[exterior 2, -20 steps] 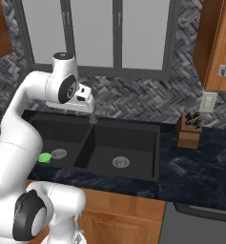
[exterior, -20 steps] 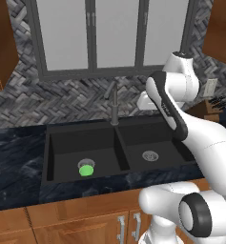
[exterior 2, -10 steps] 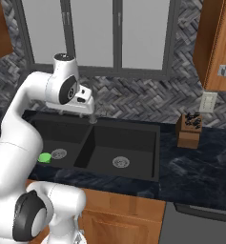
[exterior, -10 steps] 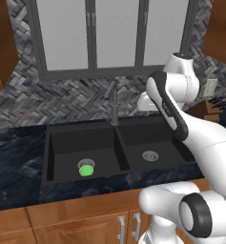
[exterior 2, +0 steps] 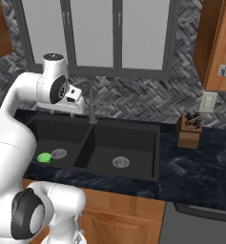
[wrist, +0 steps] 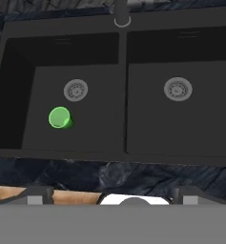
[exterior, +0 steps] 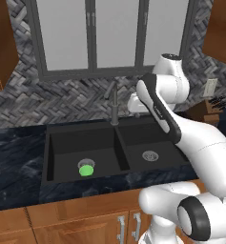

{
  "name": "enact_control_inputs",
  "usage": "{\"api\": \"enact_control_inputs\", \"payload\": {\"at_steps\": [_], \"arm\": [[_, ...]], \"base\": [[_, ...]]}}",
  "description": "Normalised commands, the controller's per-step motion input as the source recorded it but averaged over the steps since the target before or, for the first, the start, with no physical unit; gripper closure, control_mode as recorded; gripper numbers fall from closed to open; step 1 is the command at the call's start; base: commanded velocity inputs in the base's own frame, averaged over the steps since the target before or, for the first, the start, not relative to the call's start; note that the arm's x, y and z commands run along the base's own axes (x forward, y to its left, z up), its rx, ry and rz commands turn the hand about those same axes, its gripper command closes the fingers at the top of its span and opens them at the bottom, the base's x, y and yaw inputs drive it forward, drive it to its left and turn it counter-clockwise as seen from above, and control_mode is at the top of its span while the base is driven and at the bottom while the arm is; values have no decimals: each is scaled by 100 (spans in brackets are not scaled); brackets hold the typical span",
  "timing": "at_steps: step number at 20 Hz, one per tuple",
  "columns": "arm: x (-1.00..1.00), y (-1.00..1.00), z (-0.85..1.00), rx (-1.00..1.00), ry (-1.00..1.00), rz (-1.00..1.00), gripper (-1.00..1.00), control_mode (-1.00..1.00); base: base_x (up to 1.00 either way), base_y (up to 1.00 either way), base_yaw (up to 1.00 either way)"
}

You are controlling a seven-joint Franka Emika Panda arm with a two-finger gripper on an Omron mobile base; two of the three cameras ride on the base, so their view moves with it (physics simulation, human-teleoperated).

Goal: Move any existing items from the left basin to the right basin for drying. Then move the measuring cup from the counter to the left basin of the sink for washing.

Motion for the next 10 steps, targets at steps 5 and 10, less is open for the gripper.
{"api": "enact_control_inputs", "payload": {"at_steps": [5,10], "arm": [[-10,40,-1,0,0,-4,-100,-100],[-22,30,-6,0,0,-5,-100,-100]], "base": [[0,0,0],[0,0,0]]}}
